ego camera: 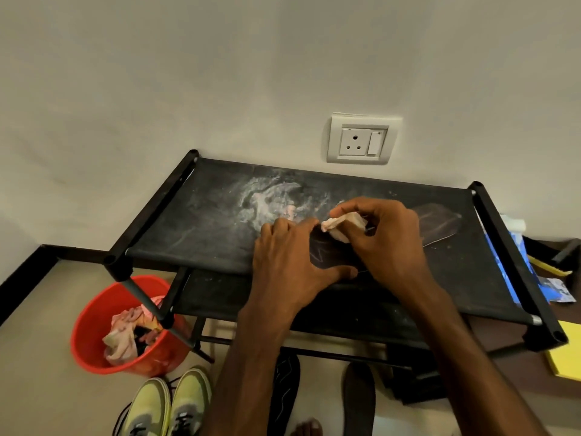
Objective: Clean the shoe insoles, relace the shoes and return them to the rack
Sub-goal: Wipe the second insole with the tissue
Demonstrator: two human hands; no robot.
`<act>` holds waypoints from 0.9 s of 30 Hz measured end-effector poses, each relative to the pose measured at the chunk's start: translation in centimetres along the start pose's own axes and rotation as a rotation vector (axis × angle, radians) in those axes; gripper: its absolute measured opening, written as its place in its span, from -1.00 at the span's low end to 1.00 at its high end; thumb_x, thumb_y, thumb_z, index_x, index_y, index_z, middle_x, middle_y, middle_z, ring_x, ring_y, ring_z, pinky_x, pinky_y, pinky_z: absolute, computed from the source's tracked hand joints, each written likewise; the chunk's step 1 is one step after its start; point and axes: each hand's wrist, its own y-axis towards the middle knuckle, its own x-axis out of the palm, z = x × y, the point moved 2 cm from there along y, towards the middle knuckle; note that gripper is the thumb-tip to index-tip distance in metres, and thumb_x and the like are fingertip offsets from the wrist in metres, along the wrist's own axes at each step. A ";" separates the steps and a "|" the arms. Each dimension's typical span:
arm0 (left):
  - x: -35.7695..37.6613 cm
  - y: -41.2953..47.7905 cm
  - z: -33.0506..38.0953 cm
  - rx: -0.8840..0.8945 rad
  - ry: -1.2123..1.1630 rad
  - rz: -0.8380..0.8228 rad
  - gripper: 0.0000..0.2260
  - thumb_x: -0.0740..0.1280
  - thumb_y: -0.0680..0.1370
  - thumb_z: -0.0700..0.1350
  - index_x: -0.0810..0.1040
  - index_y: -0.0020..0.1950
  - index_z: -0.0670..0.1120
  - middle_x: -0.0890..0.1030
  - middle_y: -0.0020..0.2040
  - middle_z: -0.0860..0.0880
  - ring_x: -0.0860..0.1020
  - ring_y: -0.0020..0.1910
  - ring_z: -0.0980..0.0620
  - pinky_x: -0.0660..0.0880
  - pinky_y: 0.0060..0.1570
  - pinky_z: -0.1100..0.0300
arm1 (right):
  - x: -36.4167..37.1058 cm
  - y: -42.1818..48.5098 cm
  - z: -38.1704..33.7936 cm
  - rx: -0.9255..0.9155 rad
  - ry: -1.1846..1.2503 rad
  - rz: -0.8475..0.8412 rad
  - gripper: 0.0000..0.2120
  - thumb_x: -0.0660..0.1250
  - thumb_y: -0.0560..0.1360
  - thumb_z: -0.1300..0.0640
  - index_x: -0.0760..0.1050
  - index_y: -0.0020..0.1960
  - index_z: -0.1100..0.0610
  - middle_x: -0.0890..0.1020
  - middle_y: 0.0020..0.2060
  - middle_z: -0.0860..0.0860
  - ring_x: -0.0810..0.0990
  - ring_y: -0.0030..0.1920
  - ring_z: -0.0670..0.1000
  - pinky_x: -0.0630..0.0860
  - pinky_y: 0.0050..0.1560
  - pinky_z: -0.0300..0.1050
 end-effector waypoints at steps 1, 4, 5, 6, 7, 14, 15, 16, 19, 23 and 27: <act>0.1 -0.1 0.0 -0.006 -0.005 0.001 -0.20 0.43 0.25 0.51 0.42 0.40 0.18 0.48 0.27 0.01 0.37 0.30 -0.04 0.35 0.31 0.02 | 0.1 -0.1 0.1 0.009 -0.013 -0.011 -0.83 0.49 0.47 0.29 0.75 -0.06 0.06 0.72 -0.19 -0.14 0.68 -0.15 -0.23 0.59 -0.13 -0.38; 0.2 0.0 0.0 -0.026 -0.036 -0.011 -0.12 0.45 0.26 0.48 0.37 0.47 0.13 0.45 0.34 0.02 0.36 0.34 -0.04 0.35 0.34 0.01 | 0.2 -0.4 0.5 0.032 -0.076 -0.064 -0.77 0.43 0.49 0.32 0.75 0.01 0.05 0.74 -0.10 -0.10 0.69 -0.09 -0.18 0.63 -0.04 -0.27; 0.1 0.0 0.1 -0.026 -0.054 -0.014 -0.10 0.44 0.24 0.47 0.36 0.48 0.12 0.46 0.34 0.02 0.37 0.34 -0.04 0.36 0.35 0.00 | 0.1 -0.5 0.5 0.025 -0.082 -0.081 -0.79 0.44 0.50 0.29 0.74 0.03 0.05 0.73 -0.06 -0.09 0.68 -0.06 -0.16 0.64 0.00 -0.22; -0.1 0.0 0.1 -0.023 -0.076 -0.017 -0.08 0.43 0.21 0.48 0.37 0.48 0.11 0.47 0.32 0.03 0.39 0.33 -0.03 0.38 0.34 -0.02 | 0.1 -0.5 0.4 0.013 -0.077 -0.101 -0.82 0.45 0.51 0.25 0.74 0.05 0.05 0.73 -0.03 -0.09 0.68 -0.03 -0.15 0.65 0.02 -0.17; -0.2 0.1 0.1 -0.020 -0.098 -0.020 -0.06 0.40 0.18 0.49 0.38 0.48 0.11 0.49 0.31 0.03 0.42 0.32 -0.02 0.40 0.34 -0.04 | 0.0 -0.4 0.2 -0.003 -0.067 -0.121 -0.85 0.46 0.52 0.19 0.73 0.06 0.06 0.72 -0.02 -0.09 0.67 -0.02 -0.14 0.65 0.04 -0.13; 0.0 -0.2 -0.1 -0.020 -0.267 -0.021 -0.10 0.59 0.21 0.32 0.40 0.49 0.12 0.51 0.33 0.17 0.49 0.25 0.13 0.50 0.28 0.03 | -0.4 0.0 0.8 0.051 -0.014 -0.142 -0.93 0.55 0.48 0.09 0.75 -0.04 0.04 0.73 -0.18 -0.15 0.67 -0.15 -0.20 0.62 -0.11 -0.26; -0.1 -0.2 -0.2 -0.017 -0.272 -0.022 -0.12 0.61 0.23 0.28 0.41 0.48 0.11 0.51 0.33 0.18 0.49 0.24 0.15 0.49 0.28 0.07 | -0.6 0.0 0.9 0.054 -0.027 -0.154 -0.90 0.55 0.48 0.08 0.75 -0.01 0.04 0.73 -0.16 -0.15 0.67 -0.13 -0.22 0.61 -0.10 -0.31; -0.1 -0.2 -0.2 -0.016 -0.274 -0.026 -0.14 0.62 0.24 0.26 0.41 0.48 0.11 0.51 0.33 0.19 0.48 0.24 0.18 0.49 0.28 0.12 | -0.8 0.0 1.1 0.046 -0.048 -0.172 -0.86 0.55 0.49 0.07 0.74 0.04 0.03 0.74 -0.12 -0.14 0.67 -0.10 -0.22 0.60 -0.07 -0.33; 0.0 -0.2 -0.4 -0.027 -0.292 -0.030 -0.17 0.64 0.25 0.22 0.44 0.47 0.11 0.52 0.30 0.20 0.49 0.21 0.23 0.47 0.23 0.27 | -0.8 0.0 0.9 0.025 -0.102 -0.224 -0.85 0.50 0.53 0.03 0.74 0.09 0.00 0.75 -0.07 -0.10 0.68 -0.08 -0.15 0.63 -0.01 -0.16; 0.2 0.0 -0.5 -0.024 -0.278 -0.035 -0.29 0.60 0.21 0.28 0.53 0.32 0.19 0.57 0.18 0.20 0.52 0.15 0.17 0.56 0.17 0.11 | -0.6 0.0 0.1 -0.029 -0.085 -0.284 -0.89 0.51 0.52 0.09 0.75 0.03 -0.03 0.75 -0.09 -0.14 0.68 -0.09 -0.20 0.61 -0.04 -0.20; 0.3 0.4 -0.7 -0.012 -0.260 -0.030 -0.39 0.44 0.21 0.26 0.56 0.25 0.20 0.58 0.11 0.17 0.54 0.07 0.15 0.59 0.08 0.08 | 0.6 -0.5 -0.9 -0.158 -0.080 -0.393 -0.71 0.51 0.47 0.28 0.75 0.06 -0.07 0.73 -0.09 -0.14 0.67 -0.09 -0.20 0.59 -0.06 -0.22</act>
